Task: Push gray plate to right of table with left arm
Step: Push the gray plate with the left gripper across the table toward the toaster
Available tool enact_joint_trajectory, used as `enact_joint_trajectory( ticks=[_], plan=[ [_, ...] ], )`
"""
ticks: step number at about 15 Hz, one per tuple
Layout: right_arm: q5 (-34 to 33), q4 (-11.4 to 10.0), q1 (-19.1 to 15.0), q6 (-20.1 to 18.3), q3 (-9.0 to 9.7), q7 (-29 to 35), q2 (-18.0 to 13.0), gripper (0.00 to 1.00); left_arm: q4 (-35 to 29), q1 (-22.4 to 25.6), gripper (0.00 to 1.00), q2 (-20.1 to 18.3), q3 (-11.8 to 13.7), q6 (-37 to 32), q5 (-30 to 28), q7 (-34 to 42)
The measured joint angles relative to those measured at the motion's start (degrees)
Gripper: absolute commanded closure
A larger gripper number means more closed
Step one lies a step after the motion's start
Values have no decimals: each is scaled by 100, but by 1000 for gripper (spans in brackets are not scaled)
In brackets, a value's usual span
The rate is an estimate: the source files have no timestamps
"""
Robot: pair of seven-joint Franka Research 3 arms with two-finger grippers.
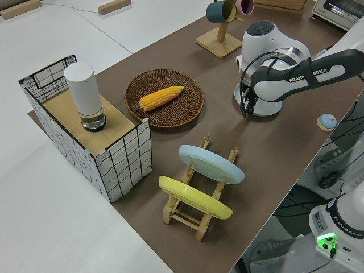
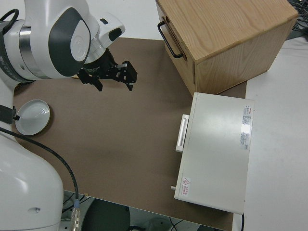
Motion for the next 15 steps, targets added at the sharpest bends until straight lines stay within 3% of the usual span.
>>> enact_joint_trajectory(
  ticks=[8,15],
  plan=[
    [0,0,0,0,0,0,0,5,-1,-1016,1000,20,-16,428,-166,-1418],
    [0,0,0,0,0,0,0,5,1,-1936,1000,177,-48,1192,-337,-2648]
  ],
)
